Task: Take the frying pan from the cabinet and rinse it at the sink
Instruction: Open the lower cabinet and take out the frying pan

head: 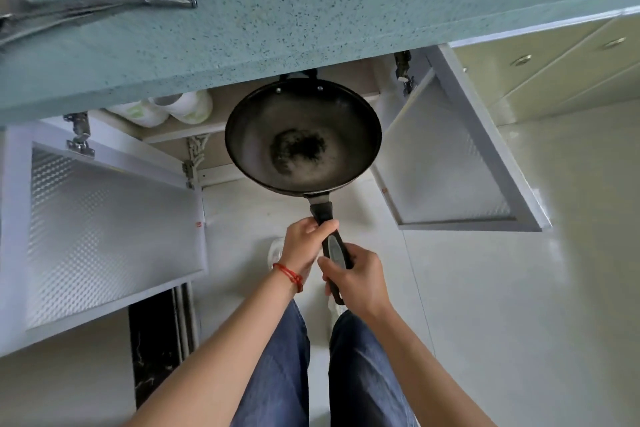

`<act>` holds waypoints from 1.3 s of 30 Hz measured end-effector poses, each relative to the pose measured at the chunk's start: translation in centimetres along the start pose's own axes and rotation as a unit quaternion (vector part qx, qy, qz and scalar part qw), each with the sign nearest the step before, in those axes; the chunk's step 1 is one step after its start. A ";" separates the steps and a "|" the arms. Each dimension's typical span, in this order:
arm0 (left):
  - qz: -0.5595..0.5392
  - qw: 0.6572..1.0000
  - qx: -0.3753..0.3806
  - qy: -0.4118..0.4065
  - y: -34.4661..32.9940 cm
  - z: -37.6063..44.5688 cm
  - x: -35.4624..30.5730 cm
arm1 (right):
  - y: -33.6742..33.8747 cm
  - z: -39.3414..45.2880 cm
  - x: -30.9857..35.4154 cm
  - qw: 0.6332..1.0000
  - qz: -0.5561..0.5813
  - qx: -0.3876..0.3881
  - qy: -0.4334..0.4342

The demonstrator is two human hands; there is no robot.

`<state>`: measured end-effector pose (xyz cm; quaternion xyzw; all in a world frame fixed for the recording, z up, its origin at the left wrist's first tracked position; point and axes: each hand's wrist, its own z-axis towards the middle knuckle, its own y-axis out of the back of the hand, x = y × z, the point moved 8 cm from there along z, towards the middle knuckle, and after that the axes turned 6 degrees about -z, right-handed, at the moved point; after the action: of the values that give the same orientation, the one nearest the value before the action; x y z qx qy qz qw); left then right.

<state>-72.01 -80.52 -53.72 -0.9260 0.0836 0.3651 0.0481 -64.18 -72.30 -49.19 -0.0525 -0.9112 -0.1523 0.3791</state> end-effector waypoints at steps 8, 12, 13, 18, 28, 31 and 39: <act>0.064 0.996 0.060 0.027 1.6 -6.0 0.2 | -1.1 -7.5 0.5 0.998 0.033 -0.039 -0.028; 0.098 0.989 0.103 0.036 3.3 -7.2 0.5 | -3.2 -10.1 0.5 0.990 0.108 -0.079 -0.045; 0.109 0.986 0.117 0.039 3.6 -7.6 0.5 | -3.9 -10.7 0.3 0.987 0.123 -0.094 -0.048; 0.180 0.966 0.172 0.065 5.6 -9.7 1.4 | -7.0 -14.4 -0.5 0.969 0.185 -0.145 -0.072; 0.290 0.918 0.256 0.091 5.3 -15.5 6.5 | -8.8 -22.3 -4.8 0.912 0.298 -0.247 -0.136; 0.315 0.901 0.282 0.102 4.0 -17.7 8.4 | -8.4 -24.6 -6.6 0.887 0.329 -0.281 -0.160; 0.392 0.830 0.378 0.119 -1.3 -23.8 13.8 | -5.8 -30.9 -11.0 0.813 0.407 -0.373 -0.185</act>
<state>-46.00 -84.49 -45.78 -0.7610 0.5765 0.1801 0.2367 -36.76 -87.41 -37.78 -0.5834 -0.7327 -0.2994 0.1823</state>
